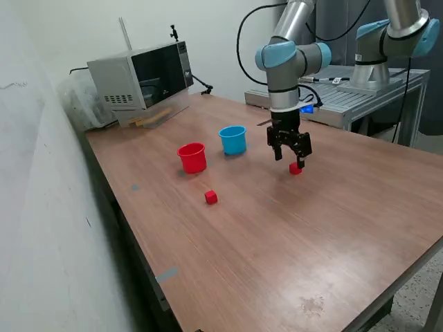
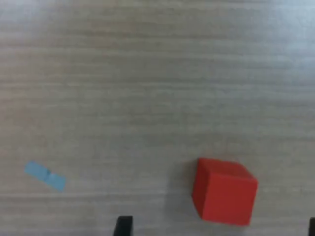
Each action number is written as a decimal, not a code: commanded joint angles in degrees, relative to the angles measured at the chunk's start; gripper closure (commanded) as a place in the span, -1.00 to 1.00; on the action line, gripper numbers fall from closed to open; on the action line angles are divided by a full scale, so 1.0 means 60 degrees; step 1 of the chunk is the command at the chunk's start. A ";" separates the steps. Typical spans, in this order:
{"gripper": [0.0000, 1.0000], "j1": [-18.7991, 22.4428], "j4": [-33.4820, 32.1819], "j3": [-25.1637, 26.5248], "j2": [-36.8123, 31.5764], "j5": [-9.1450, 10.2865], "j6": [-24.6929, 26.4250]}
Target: Place red objects in the red bin, and blue objects in the blue bin.
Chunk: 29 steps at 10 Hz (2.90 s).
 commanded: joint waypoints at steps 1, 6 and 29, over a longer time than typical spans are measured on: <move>-1.00 -0.0006 -0.0019 0.0328 -0.0001 0.0027 0.0005; 1.00 0.0097 -0.0019 0.0343 -0.0016 -0.0075 0.0005; 1.00 -0.2730 0.0933 -0.4228 0.1303 -0.1072 -0.0142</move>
